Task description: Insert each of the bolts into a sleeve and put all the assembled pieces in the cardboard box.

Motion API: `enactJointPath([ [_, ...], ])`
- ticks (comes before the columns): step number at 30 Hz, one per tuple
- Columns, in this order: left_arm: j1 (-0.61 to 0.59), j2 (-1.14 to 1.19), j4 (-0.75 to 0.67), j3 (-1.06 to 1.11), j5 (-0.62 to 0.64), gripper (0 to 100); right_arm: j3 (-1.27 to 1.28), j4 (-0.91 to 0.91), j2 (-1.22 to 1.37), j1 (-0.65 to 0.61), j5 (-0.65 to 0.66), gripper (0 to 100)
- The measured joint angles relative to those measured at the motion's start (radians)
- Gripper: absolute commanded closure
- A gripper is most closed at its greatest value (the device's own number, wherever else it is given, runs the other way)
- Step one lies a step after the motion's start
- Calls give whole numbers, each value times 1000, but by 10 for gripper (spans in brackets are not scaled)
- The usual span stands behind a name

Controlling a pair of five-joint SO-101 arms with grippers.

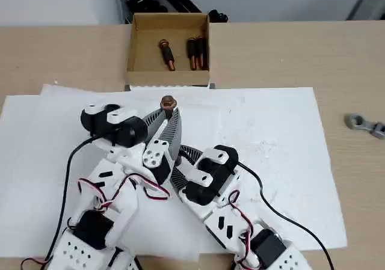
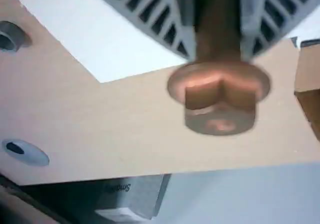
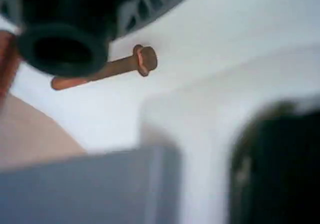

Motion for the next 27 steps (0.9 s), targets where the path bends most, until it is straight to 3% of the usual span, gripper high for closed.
enactJointPath([
  [8,0,-2,3,-5,0,995,0,0,0,0,0,995],
  [14,0,-9,114,-74,-5,995,0,0,0,9,0,995],
  [27,15,-241,212,-77,-35,995,0,0,0,25,0,995],
])
